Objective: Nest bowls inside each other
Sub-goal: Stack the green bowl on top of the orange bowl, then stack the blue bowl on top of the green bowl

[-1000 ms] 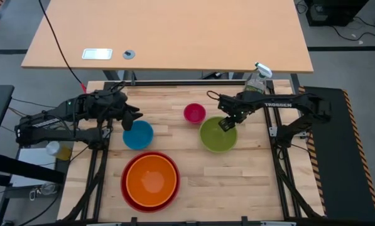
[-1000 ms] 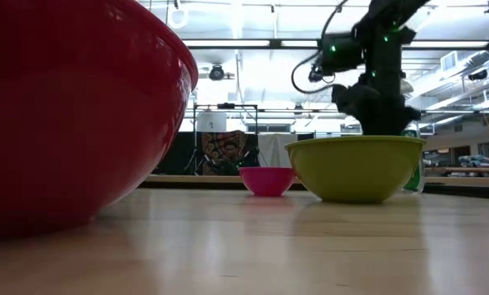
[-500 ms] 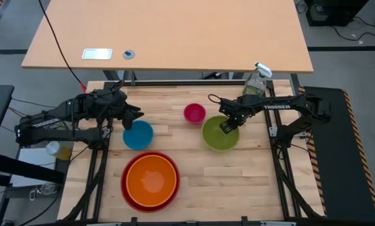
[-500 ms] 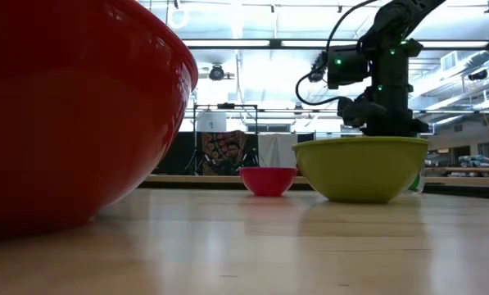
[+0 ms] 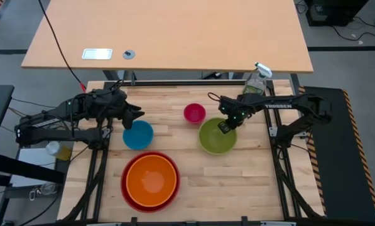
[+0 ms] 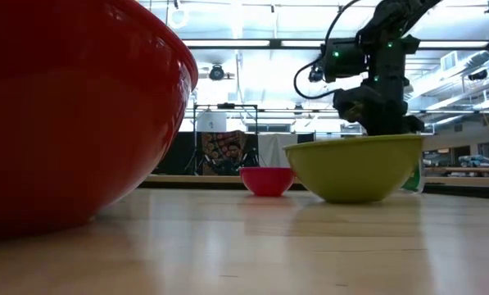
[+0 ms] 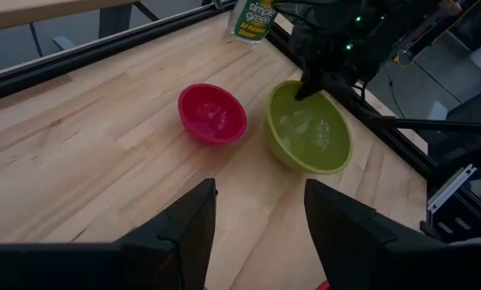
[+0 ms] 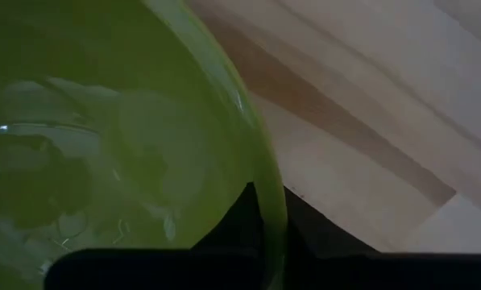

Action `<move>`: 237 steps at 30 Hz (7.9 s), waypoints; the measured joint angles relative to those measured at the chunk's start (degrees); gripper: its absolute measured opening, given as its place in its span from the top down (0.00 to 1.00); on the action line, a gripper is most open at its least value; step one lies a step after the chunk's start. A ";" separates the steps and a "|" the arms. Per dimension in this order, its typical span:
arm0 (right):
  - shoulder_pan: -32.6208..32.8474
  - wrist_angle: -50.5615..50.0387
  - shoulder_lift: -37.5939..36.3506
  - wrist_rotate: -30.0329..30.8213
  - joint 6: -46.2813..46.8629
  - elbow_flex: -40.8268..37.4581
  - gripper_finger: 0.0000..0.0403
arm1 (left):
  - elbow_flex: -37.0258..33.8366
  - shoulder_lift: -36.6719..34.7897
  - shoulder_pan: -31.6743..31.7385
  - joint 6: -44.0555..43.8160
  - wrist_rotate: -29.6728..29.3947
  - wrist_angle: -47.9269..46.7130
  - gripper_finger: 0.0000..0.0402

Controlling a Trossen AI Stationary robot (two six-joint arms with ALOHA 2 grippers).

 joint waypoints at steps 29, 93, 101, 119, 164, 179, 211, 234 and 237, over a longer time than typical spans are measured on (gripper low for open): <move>17.02 7.50 17.38 4.76 0.75 34.68 0.94 | 0.00 -0.01 0.04 2.81 -0.07 1.70 0.52; 27.49 13.15 47.26 3.26 -21.29 67.95 0.62 | 0.04 -9.11 -0.02 2.99 -0.26 2.47 0.52; 25.89 -0.69 46.96 3.02 -25.68 78.72 0.60 | 0.04 -8.98 -0.02 2.97 -0.26 0.20 0.52; 12.07 -7.02 27.80 5.93 -29.08 56.04 0.60 | 0.02 -4.72 0.00 -0.38 -3.21 -10.67 0.52; 10.06 27.61 13.93 4.59 -9.21 24.33 0.60 | 0.02 44.69 13.22 39.68 -2.39 -21.28 0.56; 11.10 30.23 13.93 4.61 -6.25 24.33 0.60 | 0.28 47.98 13.53 41.20 4.71 -22.43 0.96; -3.42 14.22 10.02 4.63 -12.98 27.63 0.60 | 26.86 32.84 -11.23 14.89 5.31 -34.48 0.97; -10.76 18.63 10.06 -1.93 -18.61 27.63 0.60 | 26.91 58.27 -34.38 4.18 1.06 -27.67 0.82; -10.13 18.63 10.06 -2.49 -18.68 27.63 0.60 | 26.92 57.94 -34.38 2.86 1.45 -27.54 0.67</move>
